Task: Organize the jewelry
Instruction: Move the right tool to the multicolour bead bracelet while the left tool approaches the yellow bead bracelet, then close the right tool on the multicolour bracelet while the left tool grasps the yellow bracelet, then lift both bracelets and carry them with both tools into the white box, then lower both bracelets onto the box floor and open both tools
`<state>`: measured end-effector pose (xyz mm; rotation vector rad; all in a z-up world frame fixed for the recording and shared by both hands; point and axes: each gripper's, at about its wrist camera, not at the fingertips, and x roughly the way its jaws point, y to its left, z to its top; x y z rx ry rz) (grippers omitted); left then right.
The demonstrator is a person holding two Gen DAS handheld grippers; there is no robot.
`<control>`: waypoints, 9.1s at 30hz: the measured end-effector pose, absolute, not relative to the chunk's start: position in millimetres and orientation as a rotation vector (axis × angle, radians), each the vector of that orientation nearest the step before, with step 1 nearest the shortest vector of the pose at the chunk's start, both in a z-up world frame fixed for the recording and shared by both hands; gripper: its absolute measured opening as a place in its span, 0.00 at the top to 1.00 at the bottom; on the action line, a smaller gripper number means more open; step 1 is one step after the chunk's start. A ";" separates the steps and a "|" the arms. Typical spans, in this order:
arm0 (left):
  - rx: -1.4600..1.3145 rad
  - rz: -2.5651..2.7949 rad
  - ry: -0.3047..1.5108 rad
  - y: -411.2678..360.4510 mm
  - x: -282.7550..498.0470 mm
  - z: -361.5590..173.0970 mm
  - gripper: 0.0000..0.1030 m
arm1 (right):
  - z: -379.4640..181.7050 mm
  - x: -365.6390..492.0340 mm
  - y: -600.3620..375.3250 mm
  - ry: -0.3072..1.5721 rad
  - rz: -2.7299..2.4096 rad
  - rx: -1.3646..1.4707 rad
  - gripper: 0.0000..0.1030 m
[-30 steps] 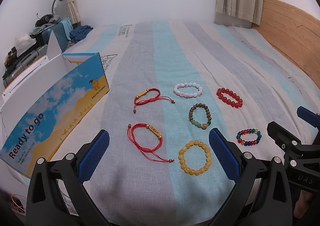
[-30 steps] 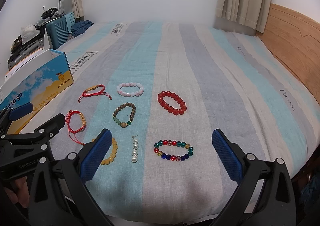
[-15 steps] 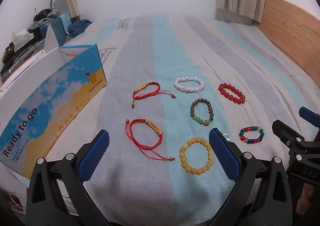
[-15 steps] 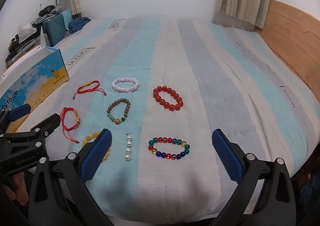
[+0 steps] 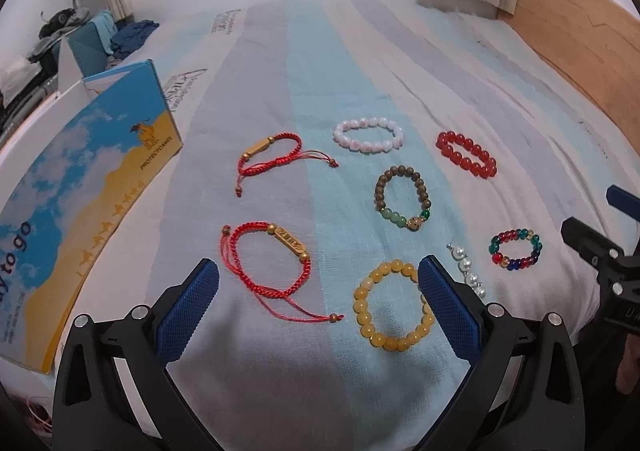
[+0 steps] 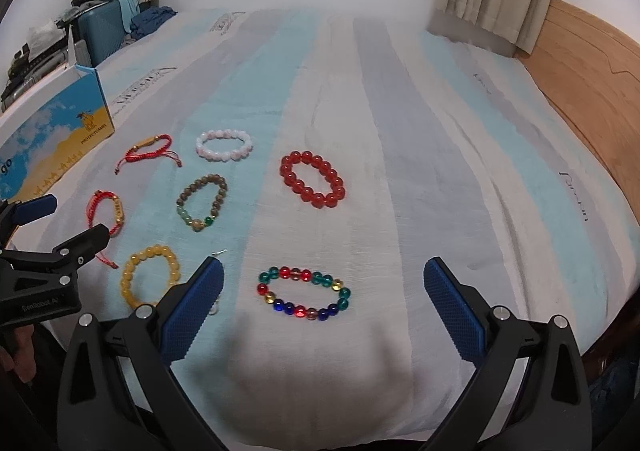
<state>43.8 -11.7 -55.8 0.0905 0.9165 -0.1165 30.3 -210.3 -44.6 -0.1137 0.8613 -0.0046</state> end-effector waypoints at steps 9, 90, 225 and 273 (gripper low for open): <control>0.097 -0.164 0.972 -10.6 62.0 -69.1 0.06 | -59.5 55.6 -231.3 0.934 -0.004 -0.126 0.07; 0.167 -0.331 1.280 -11.2 66.2 -99.8 0.91 | -105.7 96.2 -261.8 1.287 0.102 0.059 0.90; -0.148 0.225 1.007 349.6 57.4 76.8 0.91 | 67.1 121.6 208.7 0.923 0.654 -0.347 0.91; -0.097 0.265 1.264 373.5 85.7 -27.3 0.60 | -37.0 152.7 254.4 1.147 0.662 -0.592 0.69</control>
